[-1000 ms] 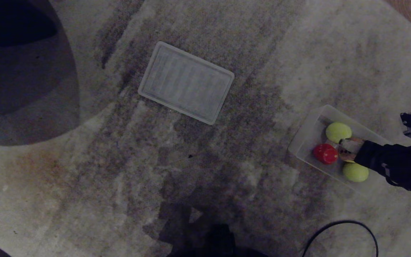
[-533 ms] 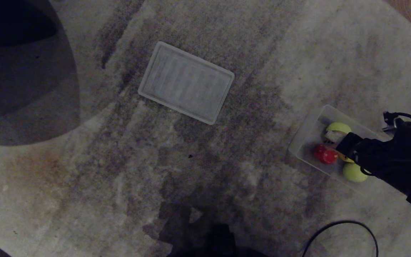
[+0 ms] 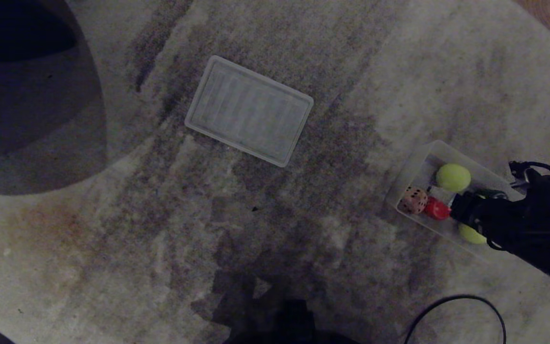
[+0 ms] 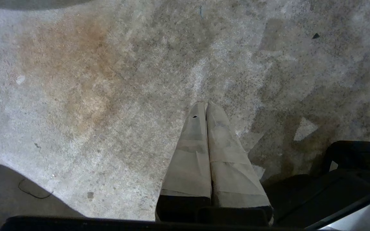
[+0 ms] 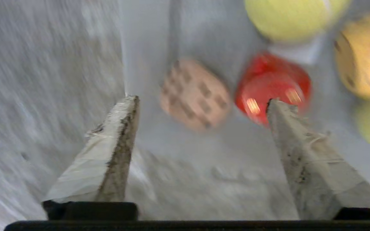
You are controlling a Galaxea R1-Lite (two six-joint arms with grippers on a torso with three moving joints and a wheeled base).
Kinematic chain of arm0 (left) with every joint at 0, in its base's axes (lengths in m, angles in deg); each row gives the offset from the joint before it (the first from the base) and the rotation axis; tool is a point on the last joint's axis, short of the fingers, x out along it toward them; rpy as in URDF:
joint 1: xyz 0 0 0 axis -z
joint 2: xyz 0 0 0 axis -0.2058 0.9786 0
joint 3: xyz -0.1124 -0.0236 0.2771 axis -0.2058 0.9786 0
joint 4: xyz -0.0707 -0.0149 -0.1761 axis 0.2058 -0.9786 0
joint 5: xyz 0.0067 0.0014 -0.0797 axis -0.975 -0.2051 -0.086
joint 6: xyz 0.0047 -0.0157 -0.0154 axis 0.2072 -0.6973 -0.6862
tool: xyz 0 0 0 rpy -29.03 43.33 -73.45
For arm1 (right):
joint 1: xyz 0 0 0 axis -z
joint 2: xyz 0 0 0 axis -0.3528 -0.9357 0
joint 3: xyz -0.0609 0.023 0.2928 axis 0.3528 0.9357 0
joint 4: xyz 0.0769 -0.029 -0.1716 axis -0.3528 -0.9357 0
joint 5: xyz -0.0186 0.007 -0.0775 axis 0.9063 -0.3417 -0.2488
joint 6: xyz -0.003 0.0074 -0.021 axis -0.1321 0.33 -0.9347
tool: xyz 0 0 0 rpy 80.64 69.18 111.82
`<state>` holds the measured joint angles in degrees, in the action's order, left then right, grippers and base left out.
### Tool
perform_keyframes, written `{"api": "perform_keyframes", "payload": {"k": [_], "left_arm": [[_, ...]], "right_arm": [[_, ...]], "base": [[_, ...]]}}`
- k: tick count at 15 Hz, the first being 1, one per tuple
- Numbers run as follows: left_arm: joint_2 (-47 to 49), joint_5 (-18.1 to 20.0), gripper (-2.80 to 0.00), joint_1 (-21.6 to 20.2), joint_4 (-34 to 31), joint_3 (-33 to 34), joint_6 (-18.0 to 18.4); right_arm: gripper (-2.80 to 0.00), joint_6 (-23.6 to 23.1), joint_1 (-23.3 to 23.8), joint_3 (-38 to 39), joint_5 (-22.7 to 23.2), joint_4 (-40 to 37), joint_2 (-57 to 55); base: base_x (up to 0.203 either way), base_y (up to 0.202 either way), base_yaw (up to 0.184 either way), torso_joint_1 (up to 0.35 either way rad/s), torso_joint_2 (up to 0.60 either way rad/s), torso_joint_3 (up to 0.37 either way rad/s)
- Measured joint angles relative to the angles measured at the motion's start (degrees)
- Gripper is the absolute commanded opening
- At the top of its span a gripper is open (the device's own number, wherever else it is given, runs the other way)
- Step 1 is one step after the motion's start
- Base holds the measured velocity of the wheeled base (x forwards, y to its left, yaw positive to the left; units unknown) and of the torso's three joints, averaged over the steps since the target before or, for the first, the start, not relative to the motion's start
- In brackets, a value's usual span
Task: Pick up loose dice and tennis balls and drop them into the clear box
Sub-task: Put the toys in the box, then close the lid
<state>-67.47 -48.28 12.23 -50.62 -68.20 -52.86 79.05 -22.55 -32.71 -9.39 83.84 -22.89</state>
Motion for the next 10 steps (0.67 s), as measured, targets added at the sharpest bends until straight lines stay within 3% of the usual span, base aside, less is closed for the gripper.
{"api": "perform_keyframes", "payload": {"k": [1, 6, 10], "left_arm": [[-0.02, 0.02, -2.8, -0.02, 0.0, 0.0, -0.01], [-0.02, 0.01, -2.8, -0.02, 0.0, 0.0, 0.02], [-0.02, 0.0, -2.8, -0.02, 0.0, 0.0, 0.0]], "right_arm": [[-2.8, -0.81, 0.1, 1.92, 0.08, -0.18, 1.44], [-2.8, -3.4, 0.18, 10.74, 0.06, -3.71, 13.15], [-2.8, -9.57, 0.16, 15.07, -0.21, -18.62, 29.32]], "base": [[0.0, 0.0, 0.0, 0.0, 0.0, 0.0], [0.0, 0.0, 0.0, 0.0, 0.0, 0.0], [0.0, 0.0, 0.0, 0.0, 0.0, 0.0]]}}
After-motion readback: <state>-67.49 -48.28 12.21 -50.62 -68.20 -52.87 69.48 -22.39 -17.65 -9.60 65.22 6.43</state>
